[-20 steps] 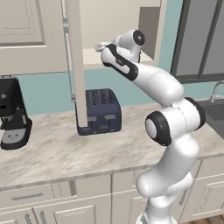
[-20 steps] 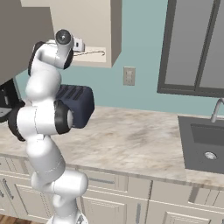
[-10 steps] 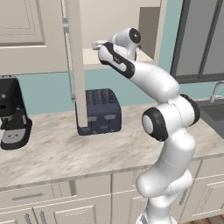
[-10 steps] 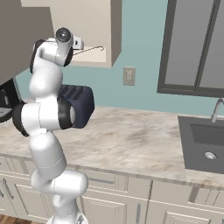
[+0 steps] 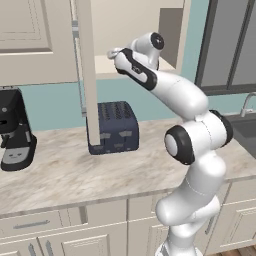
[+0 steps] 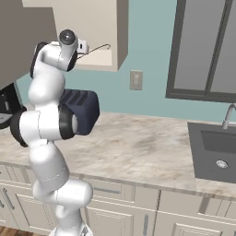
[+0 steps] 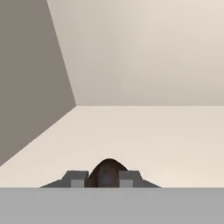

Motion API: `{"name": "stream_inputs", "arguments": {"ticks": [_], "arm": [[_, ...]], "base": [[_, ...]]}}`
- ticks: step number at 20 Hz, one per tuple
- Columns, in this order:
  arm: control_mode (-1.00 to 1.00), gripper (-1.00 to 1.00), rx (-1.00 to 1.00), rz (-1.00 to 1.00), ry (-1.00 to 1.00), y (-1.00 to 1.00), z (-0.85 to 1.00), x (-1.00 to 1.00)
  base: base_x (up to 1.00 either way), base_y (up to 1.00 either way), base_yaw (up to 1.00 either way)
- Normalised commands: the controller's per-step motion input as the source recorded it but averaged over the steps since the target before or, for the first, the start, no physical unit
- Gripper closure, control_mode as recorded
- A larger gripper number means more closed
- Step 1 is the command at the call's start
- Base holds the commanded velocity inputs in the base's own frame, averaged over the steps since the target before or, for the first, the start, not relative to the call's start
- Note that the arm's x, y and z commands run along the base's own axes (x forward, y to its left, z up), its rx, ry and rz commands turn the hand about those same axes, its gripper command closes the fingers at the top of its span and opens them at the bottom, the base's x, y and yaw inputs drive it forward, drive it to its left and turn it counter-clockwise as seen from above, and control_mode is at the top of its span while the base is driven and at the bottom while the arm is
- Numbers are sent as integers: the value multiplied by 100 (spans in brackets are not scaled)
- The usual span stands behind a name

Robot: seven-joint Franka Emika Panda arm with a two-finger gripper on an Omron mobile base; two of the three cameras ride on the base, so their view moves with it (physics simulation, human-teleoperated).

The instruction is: Open the cabinet and move the ladle to the pot. Then close the cabinet.

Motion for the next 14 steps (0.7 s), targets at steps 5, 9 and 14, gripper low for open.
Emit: {"name": "stream_inputs", "arguments": {"ticks": [5,9,14], "arm": [[-100,100,0,0,0,-31,-23,-29],[-100,100,2,0,0,-11,-2,-66],[-100,100,6,-4,0,7,1,-71]], "base": [[0,0,0],[0,0,0],[0,0,0]]}}
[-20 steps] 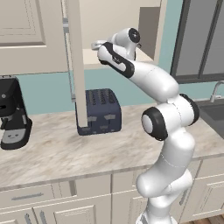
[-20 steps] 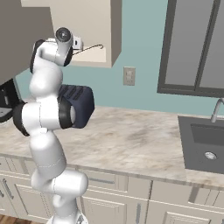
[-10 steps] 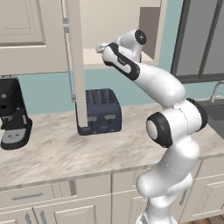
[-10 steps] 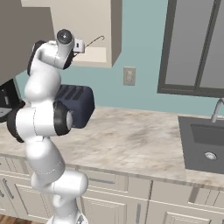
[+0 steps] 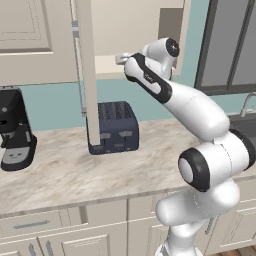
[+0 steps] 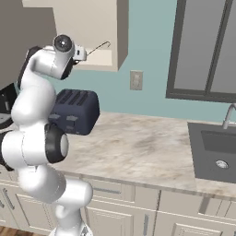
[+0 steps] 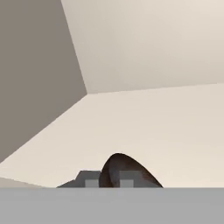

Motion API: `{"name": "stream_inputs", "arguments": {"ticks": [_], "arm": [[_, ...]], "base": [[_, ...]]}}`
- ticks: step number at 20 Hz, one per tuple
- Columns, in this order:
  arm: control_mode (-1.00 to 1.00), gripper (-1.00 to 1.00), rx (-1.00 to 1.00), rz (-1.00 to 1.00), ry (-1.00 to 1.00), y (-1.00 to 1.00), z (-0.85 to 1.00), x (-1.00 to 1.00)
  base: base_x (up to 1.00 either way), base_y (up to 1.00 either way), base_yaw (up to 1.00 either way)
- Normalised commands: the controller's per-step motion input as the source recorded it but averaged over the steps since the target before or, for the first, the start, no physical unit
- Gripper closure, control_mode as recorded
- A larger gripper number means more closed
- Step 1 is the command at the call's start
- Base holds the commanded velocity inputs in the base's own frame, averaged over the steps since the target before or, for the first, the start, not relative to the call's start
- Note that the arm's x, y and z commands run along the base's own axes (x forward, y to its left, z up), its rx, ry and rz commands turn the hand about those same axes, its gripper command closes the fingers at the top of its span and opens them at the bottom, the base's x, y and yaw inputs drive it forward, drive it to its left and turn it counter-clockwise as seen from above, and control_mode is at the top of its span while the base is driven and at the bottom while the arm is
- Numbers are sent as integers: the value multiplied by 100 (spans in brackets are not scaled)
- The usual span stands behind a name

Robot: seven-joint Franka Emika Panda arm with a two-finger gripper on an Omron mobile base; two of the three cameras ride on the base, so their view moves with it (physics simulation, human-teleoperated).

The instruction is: Open the cabinet and move the ladle to the pot. Then close the cabinet.

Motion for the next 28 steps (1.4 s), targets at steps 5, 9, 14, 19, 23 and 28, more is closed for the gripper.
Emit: {"name": "stream_inputs", "arguments": {"ticks": [5,9,14,19,23,28], "arm": [[-100,100,9,-10,1,21,2,-69],[-100,100,5,-10,0,10,3,-61],[-100,100,4,-7,0,-7,1,-58],[-100,100,7,0,0,-30,1,-47],[-100,100,7,0,0,-44,5,-39],[-100,100,0,1,0,-23,20,-32]], "base": [[0,0,0],[0,0,0],[0,0,0],[0,0,0],[0,0,0],[0,0,0]]}}
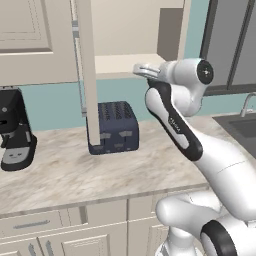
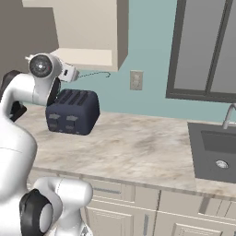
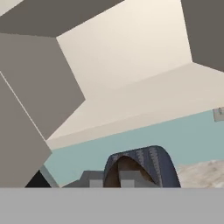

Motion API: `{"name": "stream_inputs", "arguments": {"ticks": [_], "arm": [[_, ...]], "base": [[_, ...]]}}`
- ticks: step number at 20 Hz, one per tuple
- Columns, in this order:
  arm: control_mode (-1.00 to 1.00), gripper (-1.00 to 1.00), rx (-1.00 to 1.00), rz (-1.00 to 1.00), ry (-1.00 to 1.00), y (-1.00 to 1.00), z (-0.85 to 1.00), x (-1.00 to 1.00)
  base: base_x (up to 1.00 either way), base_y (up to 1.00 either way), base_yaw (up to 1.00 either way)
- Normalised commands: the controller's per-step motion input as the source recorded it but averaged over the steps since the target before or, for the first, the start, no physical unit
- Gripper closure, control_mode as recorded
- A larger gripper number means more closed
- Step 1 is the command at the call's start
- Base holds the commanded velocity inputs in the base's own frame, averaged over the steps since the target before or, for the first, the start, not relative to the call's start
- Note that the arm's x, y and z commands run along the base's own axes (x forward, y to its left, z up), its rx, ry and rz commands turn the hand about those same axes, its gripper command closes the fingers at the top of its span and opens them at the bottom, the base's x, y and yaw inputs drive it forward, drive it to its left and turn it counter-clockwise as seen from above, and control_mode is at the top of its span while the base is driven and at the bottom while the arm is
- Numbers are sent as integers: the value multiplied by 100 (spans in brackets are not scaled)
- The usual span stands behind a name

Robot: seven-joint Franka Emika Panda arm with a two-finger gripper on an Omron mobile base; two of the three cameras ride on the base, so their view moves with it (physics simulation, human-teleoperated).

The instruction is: Open the cabinet and move the ladle to the pot. Then close the cabinet.

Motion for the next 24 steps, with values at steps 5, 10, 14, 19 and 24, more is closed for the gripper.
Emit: {"name": "stream_inputs", "arguments": {"ticks": [5,10,14,19,24], "arm": [[-100,100,-3,2,0,-21,28,-34],[-100,100,-2,0,1,-36,17,-33],[-100,100,-10,0,0,-45,0,-15],[-100,100,-19,0,0,-17,0,-38],[-100,100,-19,0,0,-1,0,-25]], "base": [[0,0,0],[0,0,0],[0,0,0],[0,0,0],[0,0,0]]}}
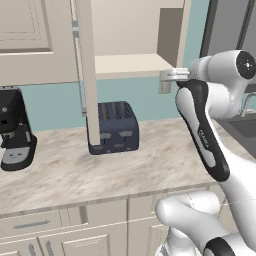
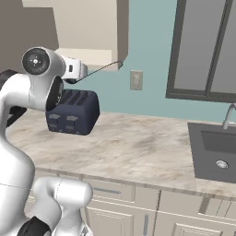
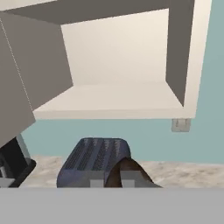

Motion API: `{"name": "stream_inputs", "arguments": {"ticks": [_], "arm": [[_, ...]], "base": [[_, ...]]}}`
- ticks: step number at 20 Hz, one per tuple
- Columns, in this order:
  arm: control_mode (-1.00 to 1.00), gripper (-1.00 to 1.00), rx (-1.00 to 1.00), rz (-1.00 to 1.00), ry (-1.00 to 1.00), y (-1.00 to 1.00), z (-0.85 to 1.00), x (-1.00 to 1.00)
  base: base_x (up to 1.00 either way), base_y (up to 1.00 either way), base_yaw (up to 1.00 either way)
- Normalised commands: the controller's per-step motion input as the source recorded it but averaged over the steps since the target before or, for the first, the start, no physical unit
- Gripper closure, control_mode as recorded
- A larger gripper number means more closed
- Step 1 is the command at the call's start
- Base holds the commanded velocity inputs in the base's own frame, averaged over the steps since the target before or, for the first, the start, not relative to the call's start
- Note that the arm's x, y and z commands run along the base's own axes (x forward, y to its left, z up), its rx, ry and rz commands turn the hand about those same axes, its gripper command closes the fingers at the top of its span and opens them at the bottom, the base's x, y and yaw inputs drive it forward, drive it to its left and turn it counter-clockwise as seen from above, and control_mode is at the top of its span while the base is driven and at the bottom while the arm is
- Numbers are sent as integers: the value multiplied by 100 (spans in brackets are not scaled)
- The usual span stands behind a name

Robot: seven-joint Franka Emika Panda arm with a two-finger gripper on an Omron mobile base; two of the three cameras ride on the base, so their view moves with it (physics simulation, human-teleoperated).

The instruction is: Open the cabinet and move the ladle to the pot. Then close the cabinet.

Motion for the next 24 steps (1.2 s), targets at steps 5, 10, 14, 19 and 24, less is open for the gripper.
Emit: {"name": "stream_inputs", "arguments": {"ticks": [5,10,14,19,24], "arm": [[-100,100,-17,0,0,0,0,-25],[100,100,-7,0,7,0,-9,-23],[100,100,0,0,0,0,0,0],[100,100,0,0,0,0,0,0],[100,100,0,0,0,0,0,0]], "base": [[0,0,0],[-37,0,0],[-100,-7,0],[-100,-41,0],[-66,-51,-26]]}}
